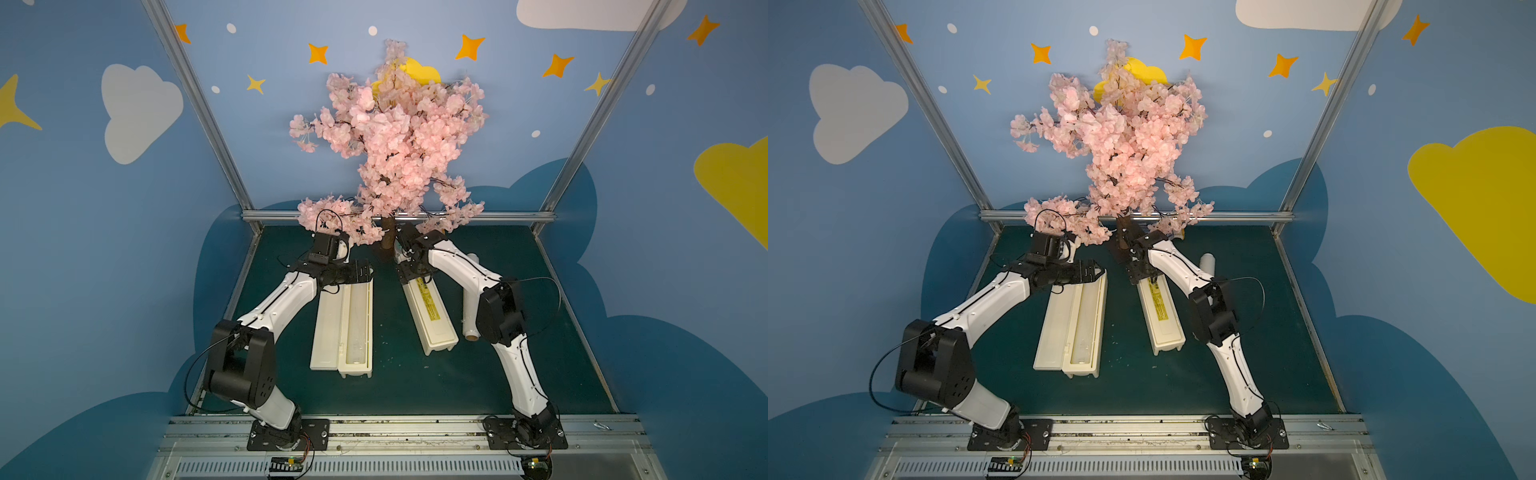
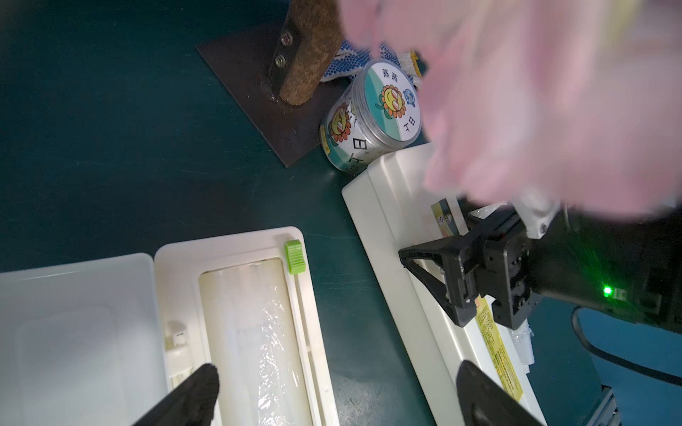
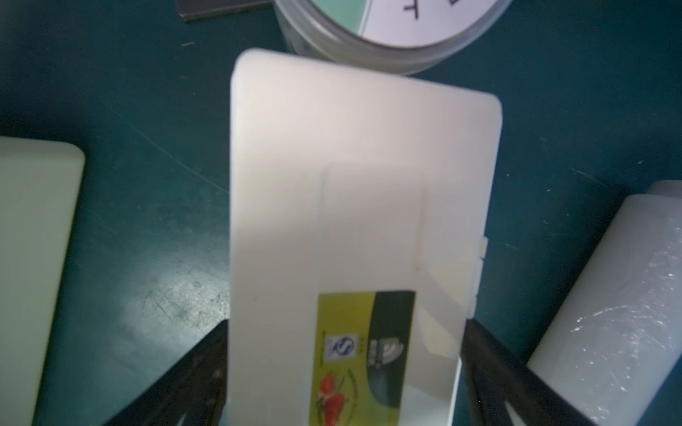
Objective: Put plastic wrap rolls into dispensers
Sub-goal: Pick up the plastic wrap cutting box from the center of the board.
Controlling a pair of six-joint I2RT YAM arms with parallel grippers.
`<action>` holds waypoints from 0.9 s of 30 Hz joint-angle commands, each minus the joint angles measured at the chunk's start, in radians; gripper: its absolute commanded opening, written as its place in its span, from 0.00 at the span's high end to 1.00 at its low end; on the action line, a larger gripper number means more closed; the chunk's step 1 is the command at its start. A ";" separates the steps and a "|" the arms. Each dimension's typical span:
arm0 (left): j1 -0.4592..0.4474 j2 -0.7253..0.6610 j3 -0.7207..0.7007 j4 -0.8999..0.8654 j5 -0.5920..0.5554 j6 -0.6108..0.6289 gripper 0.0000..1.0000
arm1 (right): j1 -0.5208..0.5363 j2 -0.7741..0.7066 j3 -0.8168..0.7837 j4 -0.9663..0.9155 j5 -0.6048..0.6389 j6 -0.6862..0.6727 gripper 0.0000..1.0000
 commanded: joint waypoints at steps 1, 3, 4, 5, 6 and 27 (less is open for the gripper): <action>0.003 0.033 0.038 0.013 0.028 0.001 0.00 | 0.018 0.025 0.005 -0.031 0.060 -0.012 0.07; 0.003 0.054 0.056 0.005 0.045 -0.003 0.00 | 0.025 -0.004 -0.026 0.003 0.080 -0.030 0.07; 0.003 0.063 0.064 0.001 0.053 -0.005 0.00 | 0.022 -0.009 -0.036 0.011 0.085 -0.027 0.07; 0.003 0.072 0.073 -0.003 0.062 -0.006 0.00 | 0.017 -0.009 -0.038 0.010 0.080 -0.023 0.07; 0.003 0.081 0.080 -0.005 0.069 -0.008 0.00 | 0.011 -0.003 -0.035 0.003 0.061 -0.018 0.07; 0.022 0.137 0.163 -0.047 0.097 0.003 0.00 | 0.022 0.124 0.016 -0.044 0.049 -0.062 0.08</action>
